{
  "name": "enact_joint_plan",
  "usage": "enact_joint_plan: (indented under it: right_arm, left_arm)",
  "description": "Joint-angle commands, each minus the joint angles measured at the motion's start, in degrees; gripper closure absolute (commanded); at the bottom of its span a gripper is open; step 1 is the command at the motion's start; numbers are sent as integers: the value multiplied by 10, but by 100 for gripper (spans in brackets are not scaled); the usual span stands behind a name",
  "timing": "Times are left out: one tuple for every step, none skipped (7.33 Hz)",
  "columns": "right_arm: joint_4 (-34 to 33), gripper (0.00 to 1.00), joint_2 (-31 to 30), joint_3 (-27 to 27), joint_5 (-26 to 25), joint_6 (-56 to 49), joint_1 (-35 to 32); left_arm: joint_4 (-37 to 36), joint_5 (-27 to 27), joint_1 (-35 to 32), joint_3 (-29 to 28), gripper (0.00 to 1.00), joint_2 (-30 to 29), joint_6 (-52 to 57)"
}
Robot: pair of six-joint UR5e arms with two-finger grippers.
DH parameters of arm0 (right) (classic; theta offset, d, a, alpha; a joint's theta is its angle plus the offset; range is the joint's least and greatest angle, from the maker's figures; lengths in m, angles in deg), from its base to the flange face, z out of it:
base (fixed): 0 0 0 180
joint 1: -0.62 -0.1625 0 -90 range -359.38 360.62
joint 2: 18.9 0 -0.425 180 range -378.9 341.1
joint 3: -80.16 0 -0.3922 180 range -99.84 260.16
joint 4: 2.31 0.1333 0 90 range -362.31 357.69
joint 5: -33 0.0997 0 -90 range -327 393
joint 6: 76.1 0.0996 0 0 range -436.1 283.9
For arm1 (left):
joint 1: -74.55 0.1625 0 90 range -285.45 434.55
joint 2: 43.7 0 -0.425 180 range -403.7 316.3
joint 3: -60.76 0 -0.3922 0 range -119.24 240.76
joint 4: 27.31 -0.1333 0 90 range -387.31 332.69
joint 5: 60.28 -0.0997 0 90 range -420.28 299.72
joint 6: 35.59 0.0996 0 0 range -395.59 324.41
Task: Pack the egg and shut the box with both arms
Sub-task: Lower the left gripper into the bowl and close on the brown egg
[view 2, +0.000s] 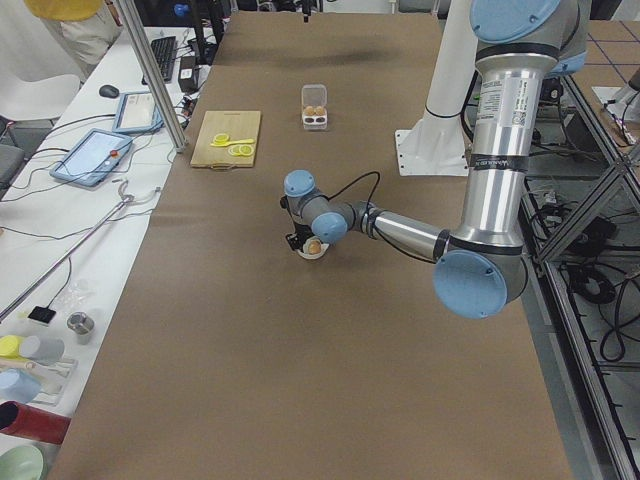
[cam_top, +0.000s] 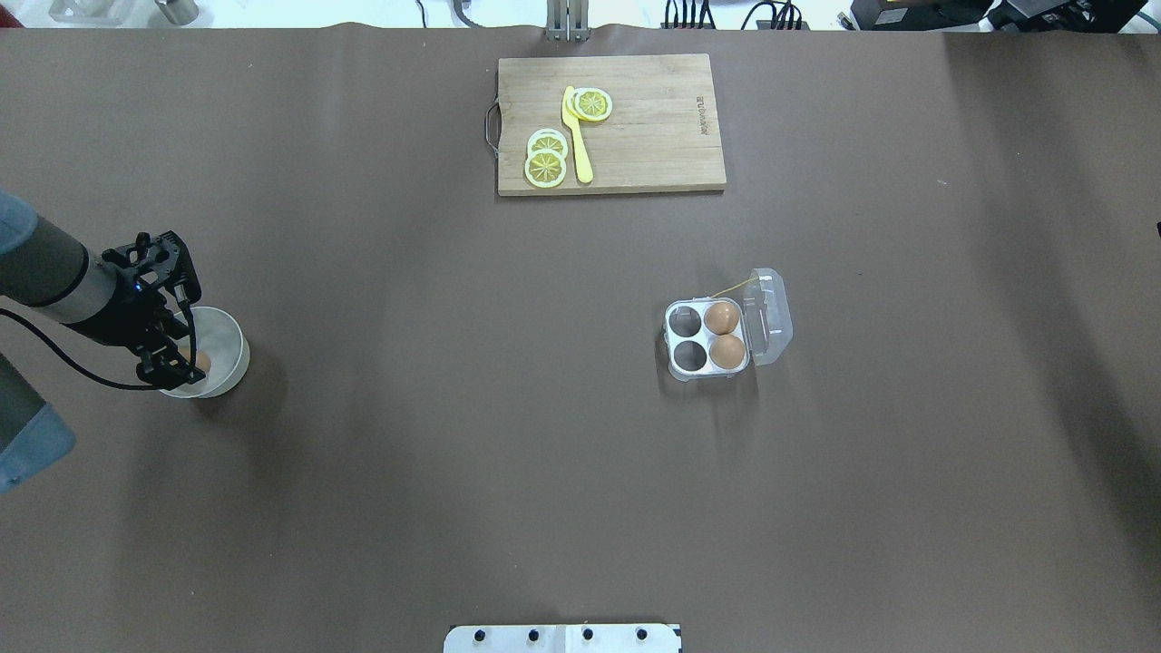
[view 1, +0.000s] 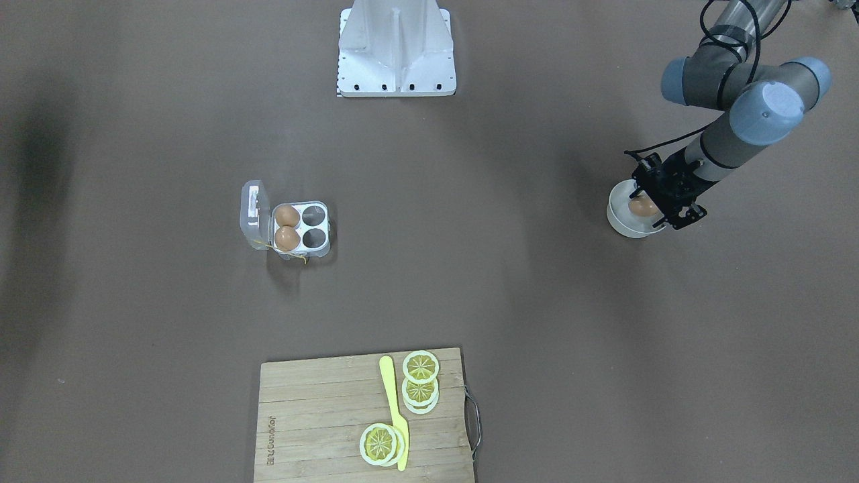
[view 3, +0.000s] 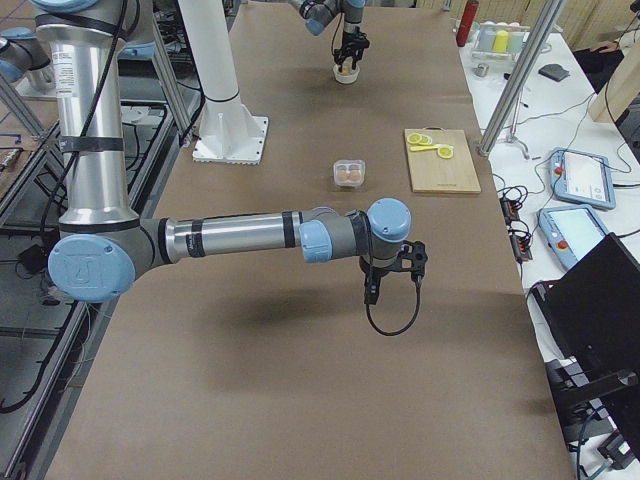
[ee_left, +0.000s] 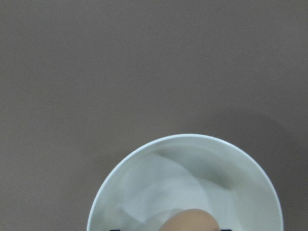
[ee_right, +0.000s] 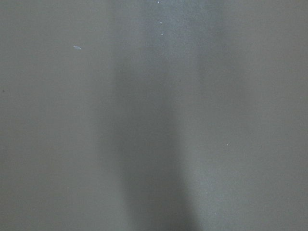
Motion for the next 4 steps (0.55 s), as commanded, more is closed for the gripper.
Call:
enact_joint_plan:
  right_arm:
    - [0,0,0,0,0,0,0]
    - [0,0,0,0,0,0,0]
    - [0,0,0,-2,3,0,-1]
    - [-1,0,-1,-2,0,0,0]
  left_arm:
    - [0,0,4,-1,32,2,-1]
    - [0,-1,4,-1,39,3,-1]
    - [0,0,4,1,51,3,-1]
    - [0,0,3,1,56,4,-1]
